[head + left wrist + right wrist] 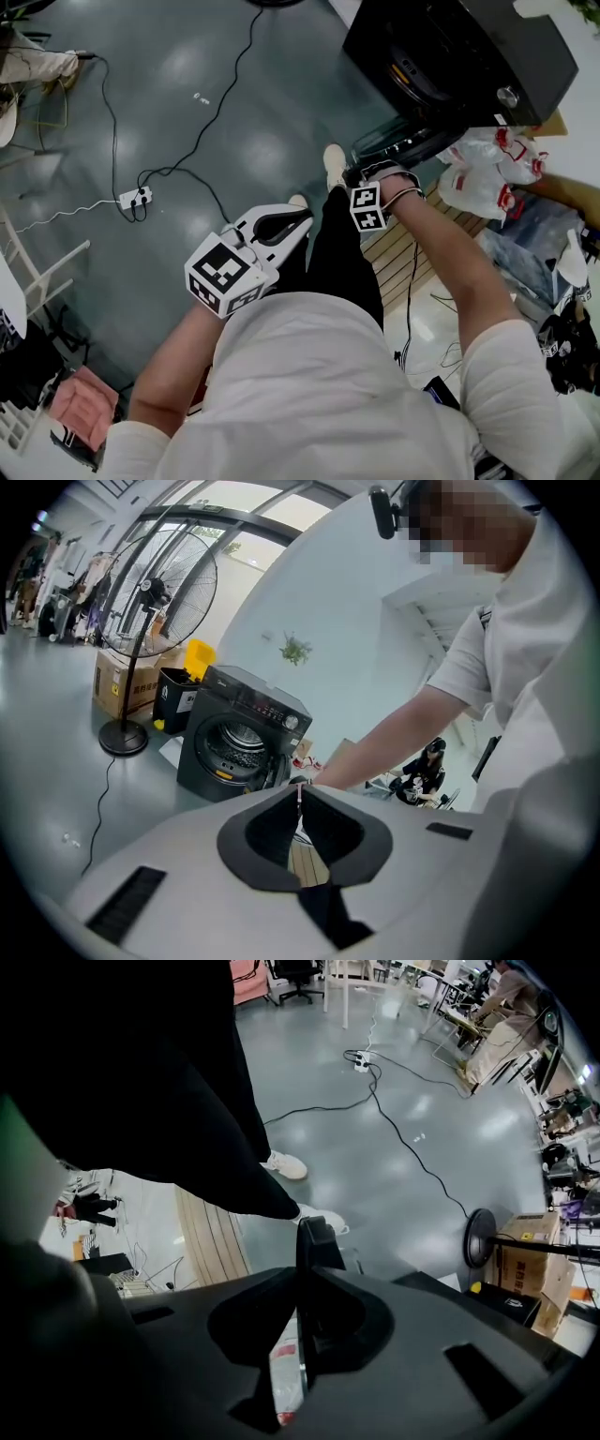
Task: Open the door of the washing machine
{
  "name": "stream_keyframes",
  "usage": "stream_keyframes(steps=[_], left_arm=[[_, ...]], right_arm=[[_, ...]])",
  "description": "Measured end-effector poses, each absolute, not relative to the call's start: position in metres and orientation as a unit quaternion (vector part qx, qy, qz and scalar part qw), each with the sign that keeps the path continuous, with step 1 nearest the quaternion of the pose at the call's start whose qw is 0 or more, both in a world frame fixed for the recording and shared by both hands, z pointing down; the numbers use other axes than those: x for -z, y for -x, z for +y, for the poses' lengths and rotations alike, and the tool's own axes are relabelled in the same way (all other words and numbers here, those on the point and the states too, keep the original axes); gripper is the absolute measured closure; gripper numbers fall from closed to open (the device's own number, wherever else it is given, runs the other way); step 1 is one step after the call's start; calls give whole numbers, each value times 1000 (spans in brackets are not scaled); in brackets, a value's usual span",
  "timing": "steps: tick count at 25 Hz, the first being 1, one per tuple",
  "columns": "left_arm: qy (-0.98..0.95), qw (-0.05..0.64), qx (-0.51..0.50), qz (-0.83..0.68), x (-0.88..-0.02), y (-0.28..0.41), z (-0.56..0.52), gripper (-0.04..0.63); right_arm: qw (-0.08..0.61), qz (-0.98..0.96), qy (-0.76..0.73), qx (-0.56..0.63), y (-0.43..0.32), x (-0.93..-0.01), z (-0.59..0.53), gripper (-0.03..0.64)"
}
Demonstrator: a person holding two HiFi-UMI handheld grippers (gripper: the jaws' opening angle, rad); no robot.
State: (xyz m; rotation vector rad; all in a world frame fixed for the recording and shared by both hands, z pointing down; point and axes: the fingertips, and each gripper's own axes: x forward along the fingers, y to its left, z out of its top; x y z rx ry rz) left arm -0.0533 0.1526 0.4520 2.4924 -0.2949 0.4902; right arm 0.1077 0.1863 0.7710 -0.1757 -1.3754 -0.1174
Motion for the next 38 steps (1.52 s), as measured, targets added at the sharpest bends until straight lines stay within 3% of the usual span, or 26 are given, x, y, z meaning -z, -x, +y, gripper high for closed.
stream_keyframes(steps=[38], left_arm=[[-936, 281, -196, -85, -457, 54, 146, 575]], right_arm=[[782, -610, 127, 29, -134, -773, 237, 555]])
